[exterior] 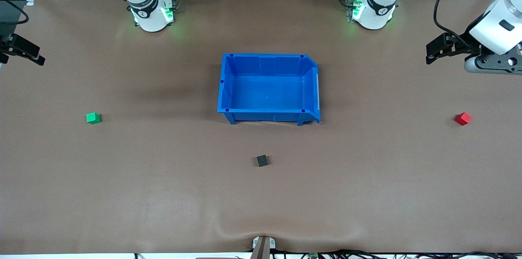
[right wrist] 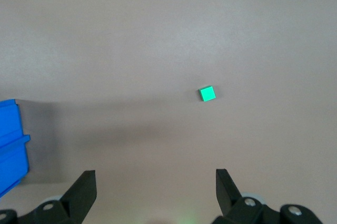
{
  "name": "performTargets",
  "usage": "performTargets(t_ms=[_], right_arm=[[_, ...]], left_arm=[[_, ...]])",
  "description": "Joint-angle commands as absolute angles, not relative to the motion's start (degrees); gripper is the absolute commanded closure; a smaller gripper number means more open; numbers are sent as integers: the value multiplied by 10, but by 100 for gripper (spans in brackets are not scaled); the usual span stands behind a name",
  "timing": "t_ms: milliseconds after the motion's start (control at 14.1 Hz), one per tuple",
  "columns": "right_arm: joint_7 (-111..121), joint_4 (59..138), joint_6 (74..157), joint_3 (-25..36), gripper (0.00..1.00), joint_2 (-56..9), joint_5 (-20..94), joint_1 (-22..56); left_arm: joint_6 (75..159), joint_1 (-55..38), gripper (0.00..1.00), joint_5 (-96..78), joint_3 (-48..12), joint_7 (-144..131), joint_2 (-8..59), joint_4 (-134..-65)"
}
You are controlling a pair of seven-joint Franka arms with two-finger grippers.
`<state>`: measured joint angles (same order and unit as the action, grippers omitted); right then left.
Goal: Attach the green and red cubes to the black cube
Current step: 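Move the left gripper down over the red cube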
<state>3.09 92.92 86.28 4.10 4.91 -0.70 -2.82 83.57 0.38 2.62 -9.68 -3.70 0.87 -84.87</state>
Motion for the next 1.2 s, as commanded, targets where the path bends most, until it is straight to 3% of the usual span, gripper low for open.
performTargets(t_ms=[0, 638, 992, 1134], right_arm=[[40, 946, 865, 31, 0, 67, -16, -39], [40, 946, 866, 33, 0, 66, -13, -43], [38, 946, 863, 32, 0, 64, -14, -40], [38, 947, 866, 32, 0, 62, -13, -42]], left_arm=[[827, 4, 0, 19, -99, -43, 9, -843], [824, 13, 0, 23, -91, -50, 36, -852], [822, 104, 0, 27, -91, -49, 72, -866], [858, 130, 0, 30, -91, -50, 82, -893]])
